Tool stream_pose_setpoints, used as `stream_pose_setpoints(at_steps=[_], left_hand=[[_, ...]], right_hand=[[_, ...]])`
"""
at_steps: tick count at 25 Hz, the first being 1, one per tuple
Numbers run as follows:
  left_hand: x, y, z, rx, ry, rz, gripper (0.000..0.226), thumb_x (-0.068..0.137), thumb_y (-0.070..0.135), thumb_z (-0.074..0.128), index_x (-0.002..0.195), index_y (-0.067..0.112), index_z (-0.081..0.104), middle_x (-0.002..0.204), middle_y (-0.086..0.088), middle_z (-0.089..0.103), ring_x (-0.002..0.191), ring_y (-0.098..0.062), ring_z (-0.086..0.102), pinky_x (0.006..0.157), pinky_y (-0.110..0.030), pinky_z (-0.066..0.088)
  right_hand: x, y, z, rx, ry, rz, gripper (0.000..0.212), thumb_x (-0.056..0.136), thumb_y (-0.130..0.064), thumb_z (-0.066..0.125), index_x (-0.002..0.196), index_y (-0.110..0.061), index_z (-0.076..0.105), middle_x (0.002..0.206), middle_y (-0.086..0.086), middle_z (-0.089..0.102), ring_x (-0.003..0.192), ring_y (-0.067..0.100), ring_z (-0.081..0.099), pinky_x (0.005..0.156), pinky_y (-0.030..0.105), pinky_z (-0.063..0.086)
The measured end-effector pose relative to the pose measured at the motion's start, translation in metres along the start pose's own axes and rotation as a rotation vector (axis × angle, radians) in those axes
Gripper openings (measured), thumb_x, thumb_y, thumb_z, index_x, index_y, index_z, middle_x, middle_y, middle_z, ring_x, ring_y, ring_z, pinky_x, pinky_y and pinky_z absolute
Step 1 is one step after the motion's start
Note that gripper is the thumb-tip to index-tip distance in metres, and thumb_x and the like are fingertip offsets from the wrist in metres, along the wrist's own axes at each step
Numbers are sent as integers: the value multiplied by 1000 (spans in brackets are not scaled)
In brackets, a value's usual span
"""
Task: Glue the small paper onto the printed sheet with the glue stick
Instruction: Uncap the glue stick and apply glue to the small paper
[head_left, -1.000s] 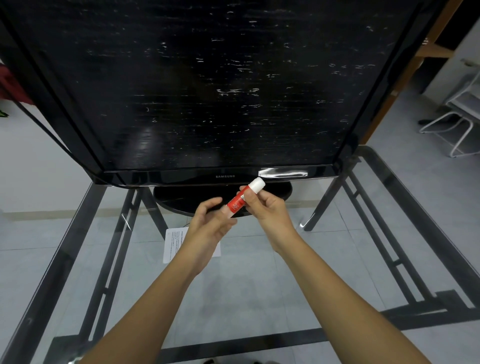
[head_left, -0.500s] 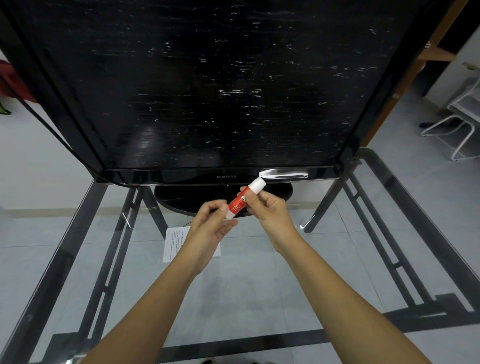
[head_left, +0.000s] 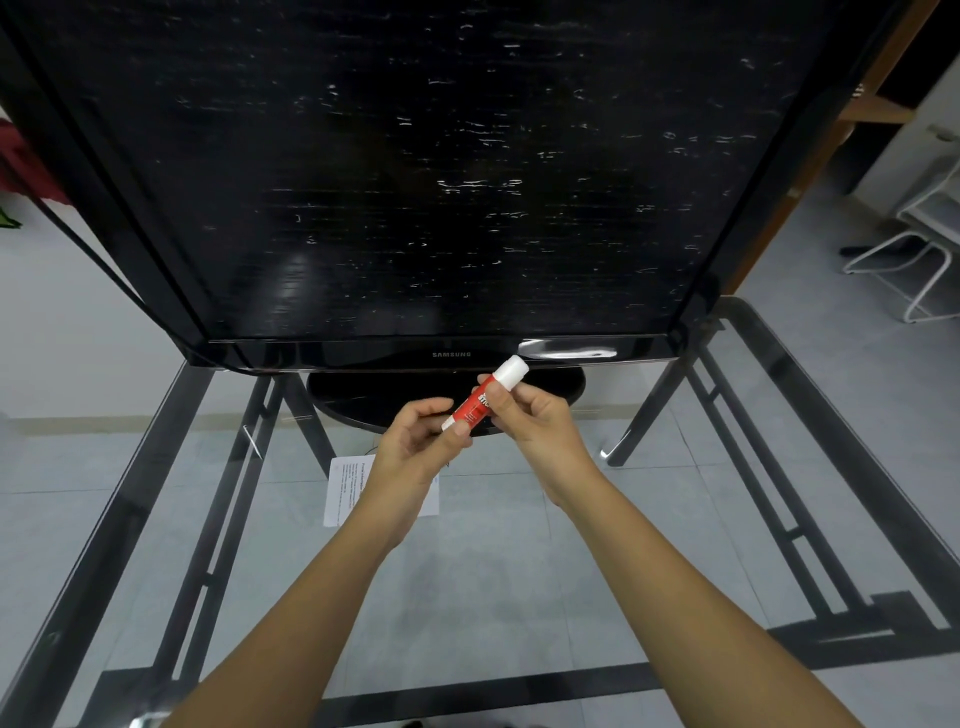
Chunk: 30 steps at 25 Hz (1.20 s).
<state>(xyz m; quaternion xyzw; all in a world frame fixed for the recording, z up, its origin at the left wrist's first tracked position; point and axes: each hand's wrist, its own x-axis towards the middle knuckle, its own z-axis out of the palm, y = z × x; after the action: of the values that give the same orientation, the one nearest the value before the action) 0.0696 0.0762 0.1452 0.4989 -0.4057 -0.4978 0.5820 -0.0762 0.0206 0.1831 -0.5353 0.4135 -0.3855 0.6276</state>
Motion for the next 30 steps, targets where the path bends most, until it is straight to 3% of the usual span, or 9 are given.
stream_pose_setpoints(at_steps=[3, 5, 8, 15, 20, 24, 27, 30], left_hand=[[-1, 0, 3, 8, 24, -1, 26, 74, 43, 68, 95, 29, 67, 95, 4, 73, 93, -17, 68, 73, -17, 52], [-1, -1, 3, -22, 62, -13, 25, 73, 42, 69, 93, 28, 68, 95, 5, 73, 93, -16, 68, 77, -22, 52], [0, -2, 0, -19, 69, -30, 24, 73, 41, 68, 93, 28, 68, 94, 8, 72, 91, -15, 69, 80, -26, 49], [0, 1, 2, 82, 72, 45, 22, 73, 31, 71, 93, 22, 65, 95, 6, 71, 91, -10, 66, 68, -12, 50], [-2, 4, -2, 114, 81, 19, 35, 72, 43, 65, 105, 33, 64, 102, 7, 68, 94, -7, 65, 68, -13, 49], [-7, 3, -19, 96, 155, -22, 30, 74, 45, 63, 102, 36, 67, 96, 8, 72, 93, -7, 66, 74, -17, 49], [-15, 3, -41, 99, 227, -40, 28, 75, 46, 63, 101, 37, 67, 93, 13, 72, 90, -3, 66, 69, -12, 50], [-21, 4, -68, 102, 308, -50, 27, 75, 47, 64, 99, 34, 68, 86, 16, 72, 83, 1, 66, 65, -9, 50]], right_hand=[[0, 2, 1, 28, -1, 10, 32, 78, -42, 64, 107, -30, 64, 107, -3, 69, 103, 6, 63, 90, 24, 49], [0, 4, 1, 82, 24, 24, 30, 77, -38, 68, 105, -30, 65, 106, 0, 70, 102, 11, 64, 89, 27, 50], [0, 5, -3, 28, 68, -8, 20, 80, -35, 67, 99, -27, 69, 100, -2, 73, 99, 9, 66, 85, 23, 49], [0, 6, -2, -31, 125, -71, 10, 81, -35, 66, 89, -30, 72, 92, -6, 74, 94, 5, 67, 88, 24, 49], [3, 8, 2, -25, 95, -47, 18, 81, -35, 67, 95, -26, 71, 96, -4, 73, 96, 6, 66, 89, 26, 49], [12, 18, 12, -39, -9, -17, 29, 79, -36, 68, 106, -27, 66, 106, -6, 70, 101, 4, 64, 82, 16, 51], [24, 46, 23, -60, 111, 34, 19, 82, -34, 66, 102, -32, 66, 104, -10, 68, 101, 6, 62, 81, 16, 50], [36, 91, 38, -262, 241, 141, 22, 85, -33, 63, 105, -24, 63, 101, -8, 65, 96, 9, 60, 74, 12, 44]])
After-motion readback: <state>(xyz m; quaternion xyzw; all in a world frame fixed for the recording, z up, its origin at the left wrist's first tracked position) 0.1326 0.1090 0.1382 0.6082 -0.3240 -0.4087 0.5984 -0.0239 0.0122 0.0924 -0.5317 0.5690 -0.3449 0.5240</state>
